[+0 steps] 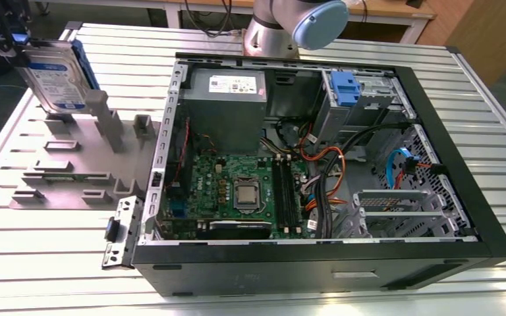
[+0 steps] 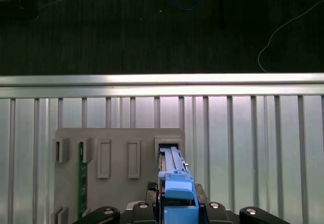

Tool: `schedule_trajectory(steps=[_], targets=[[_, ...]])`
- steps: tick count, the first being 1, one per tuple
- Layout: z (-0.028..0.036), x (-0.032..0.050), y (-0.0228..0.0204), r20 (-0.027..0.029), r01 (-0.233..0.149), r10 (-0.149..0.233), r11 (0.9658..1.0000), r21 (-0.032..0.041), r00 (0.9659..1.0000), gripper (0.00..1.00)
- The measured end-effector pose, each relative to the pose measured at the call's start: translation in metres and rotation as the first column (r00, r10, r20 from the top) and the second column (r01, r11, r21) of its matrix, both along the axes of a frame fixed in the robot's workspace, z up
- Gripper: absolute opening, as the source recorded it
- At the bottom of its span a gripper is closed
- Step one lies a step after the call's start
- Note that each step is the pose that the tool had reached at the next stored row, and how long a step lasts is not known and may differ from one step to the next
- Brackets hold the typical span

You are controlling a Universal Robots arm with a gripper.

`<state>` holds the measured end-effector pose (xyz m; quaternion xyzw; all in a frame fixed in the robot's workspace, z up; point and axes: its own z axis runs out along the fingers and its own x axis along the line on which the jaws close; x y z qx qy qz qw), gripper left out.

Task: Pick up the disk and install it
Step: 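Pick up the disk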

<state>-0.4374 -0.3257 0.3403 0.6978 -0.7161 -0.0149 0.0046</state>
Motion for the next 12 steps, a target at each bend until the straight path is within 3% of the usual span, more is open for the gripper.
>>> schedule_trajectory(steps=[12], targets=[[0.0039, 0.0, 0.0, 0.0, 0.0, 0.0, 1.0, 0.0, 1.0, 0.36]])
